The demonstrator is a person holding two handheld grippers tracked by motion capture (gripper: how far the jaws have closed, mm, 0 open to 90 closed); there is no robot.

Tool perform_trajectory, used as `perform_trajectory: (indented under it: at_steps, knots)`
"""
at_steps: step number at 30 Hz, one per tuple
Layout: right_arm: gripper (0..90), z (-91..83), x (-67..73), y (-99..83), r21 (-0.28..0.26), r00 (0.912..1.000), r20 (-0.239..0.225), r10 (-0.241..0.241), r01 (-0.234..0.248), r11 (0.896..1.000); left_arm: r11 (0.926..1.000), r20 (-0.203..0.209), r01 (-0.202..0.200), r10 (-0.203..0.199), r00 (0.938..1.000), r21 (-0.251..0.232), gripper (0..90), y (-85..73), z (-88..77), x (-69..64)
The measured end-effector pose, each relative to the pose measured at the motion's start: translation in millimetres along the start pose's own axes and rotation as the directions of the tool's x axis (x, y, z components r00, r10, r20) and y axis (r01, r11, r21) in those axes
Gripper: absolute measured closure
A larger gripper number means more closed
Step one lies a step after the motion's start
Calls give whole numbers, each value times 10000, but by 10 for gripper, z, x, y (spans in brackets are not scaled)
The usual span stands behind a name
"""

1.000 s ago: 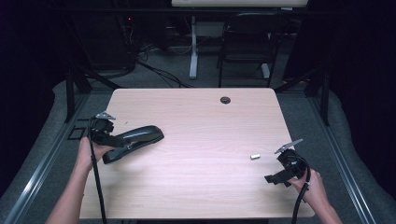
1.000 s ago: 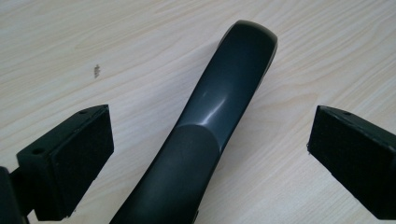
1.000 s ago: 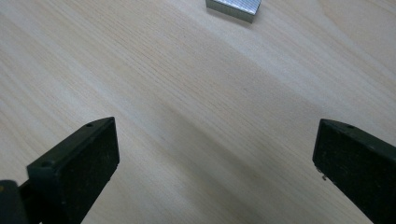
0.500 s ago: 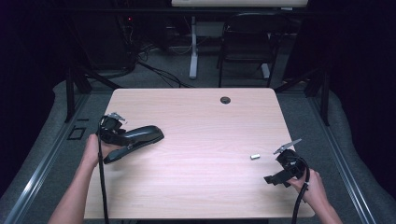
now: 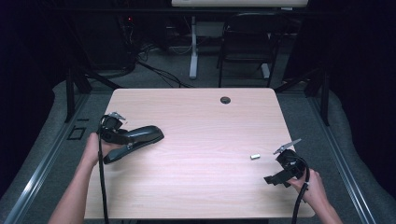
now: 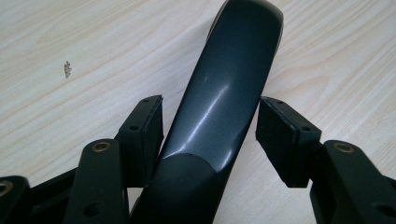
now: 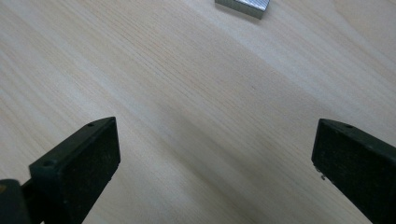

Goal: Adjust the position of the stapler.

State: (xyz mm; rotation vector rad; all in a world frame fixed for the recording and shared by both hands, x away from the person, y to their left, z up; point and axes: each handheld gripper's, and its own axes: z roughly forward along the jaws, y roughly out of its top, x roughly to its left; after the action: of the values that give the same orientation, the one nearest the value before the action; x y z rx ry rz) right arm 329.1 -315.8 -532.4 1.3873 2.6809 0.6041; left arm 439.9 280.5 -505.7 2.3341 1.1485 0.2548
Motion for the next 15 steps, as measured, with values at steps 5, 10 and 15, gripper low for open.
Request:
perform_trajectory:
  at_steps: [5, 10, 15]
  knots:
    - [9, -3, 2, -1, 5, 10000, -35, -13, 13, 10000, 9994, -115, 3, 1, 9999, 345, 409, 39, 39, -15]
    - [10, 15, -17, 1, 69, 9999, -103, 73, -72, 10000, 9989, -4, 14, -14, 10000, 473, 413, 44, 66, -14]
    - [13, 12, -20, -2, 129, 9999, -98, 42, -41, 9999, 9990, 560, -158, 135, 9983, 413, 492, 23, 43, -20]
